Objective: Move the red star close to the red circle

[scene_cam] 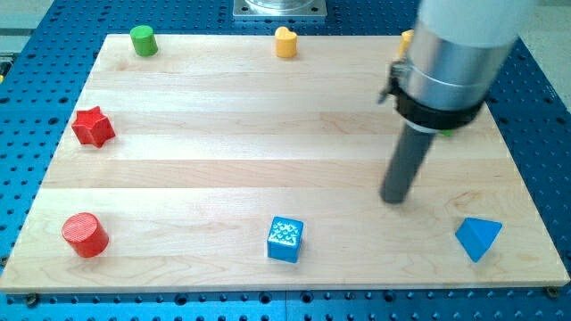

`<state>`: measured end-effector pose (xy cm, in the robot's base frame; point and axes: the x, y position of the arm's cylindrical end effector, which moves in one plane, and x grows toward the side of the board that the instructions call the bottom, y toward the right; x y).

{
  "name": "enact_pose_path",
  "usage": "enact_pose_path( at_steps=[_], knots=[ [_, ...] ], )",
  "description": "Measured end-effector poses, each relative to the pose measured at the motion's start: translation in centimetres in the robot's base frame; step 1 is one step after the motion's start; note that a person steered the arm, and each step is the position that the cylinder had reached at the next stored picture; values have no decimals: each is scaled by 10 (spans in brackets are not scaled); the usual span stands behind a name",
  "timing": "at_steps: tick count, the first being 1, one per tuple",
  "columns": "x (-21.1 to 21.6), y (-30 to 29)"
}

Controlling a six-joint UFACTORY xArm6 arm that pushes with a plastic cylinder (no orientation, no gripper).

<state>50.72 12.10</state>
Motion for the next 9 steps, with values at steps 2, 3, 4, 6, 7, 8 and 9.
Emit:
enact_pose_path(
  at_steps=[2, 3, 4, 6, 7, 8, 9],
  knots=[
    [-51, -73],
    [-119, -107],
    [-154, -193],
    [-154, -352],
    [-129, -393],
    [-80, -356],
    [-31, -349]
  ],
)
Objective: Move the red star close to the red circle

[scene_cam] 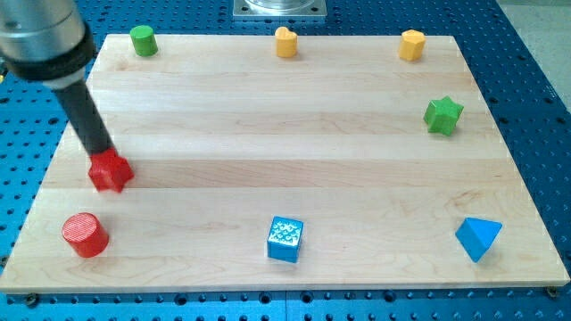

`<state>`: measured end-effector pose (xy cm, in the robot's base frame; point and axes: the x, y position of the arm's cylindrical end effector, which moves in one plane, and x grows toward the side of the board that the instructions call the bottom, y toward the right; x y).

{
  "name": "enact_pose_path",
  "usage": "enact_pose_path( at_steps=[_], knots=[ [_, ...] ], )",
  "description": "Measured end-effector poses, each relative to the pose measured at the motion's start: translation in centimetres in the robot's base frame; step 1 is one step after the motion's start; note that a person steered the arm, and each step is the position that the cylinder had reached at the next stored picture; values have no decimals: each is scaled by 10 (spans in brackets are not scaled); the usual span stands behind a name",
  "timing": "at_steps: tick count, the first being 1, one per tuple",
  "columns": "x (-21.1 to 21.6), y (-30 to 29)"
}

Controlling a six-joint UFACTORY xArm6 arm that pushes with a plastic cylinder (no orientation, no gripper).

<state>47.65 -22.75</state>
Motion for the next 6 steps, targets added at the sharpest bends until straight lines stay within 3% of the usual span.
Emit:
enact_pose_path(
  at_steps=[1, 2, 4, 6],
  knots=[
    [31, 9],
    [9, 39],
    [24, 18],
    [25, 92]
  ],
)
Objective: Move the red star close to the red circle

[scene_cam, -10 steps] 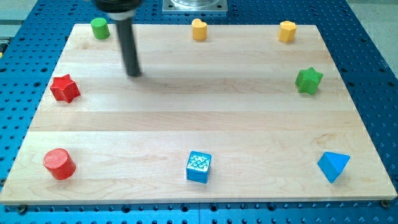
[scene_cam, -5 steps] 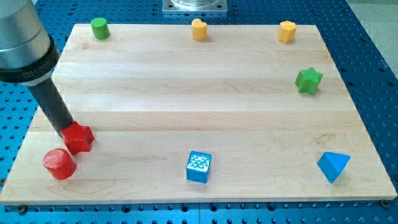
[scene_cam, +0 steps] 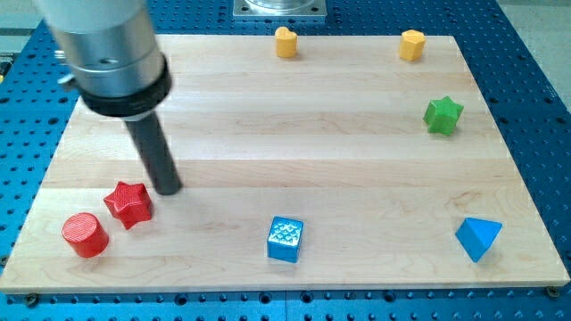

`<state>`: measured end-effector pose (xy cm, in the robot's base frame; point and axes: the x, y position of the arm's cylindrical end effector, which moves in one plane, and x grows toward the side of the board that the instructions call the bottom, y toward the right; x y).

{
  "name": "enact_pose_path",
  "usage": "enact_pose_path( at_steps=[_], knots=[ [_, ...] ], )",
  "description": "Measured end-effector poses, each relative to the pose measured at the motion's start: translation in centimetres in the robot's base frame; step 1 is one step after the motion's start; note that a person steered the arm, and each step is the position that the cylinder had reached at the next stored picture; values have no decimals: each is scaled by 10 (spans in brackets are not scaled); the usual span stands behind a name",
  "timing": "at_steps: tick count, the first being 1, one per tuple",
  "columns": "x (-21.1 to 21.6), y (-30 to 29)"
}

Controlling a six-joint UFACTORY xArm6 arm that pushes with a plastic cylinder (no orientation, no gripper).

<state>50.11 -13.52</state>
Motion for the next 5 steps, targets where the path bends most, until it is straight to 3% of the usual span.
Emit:
enact_pose_path(
  at_steps=[2, 3, 5],
  knots=[
    [26, -52],
    [30, -11],
    [19, 184]
  ],
)
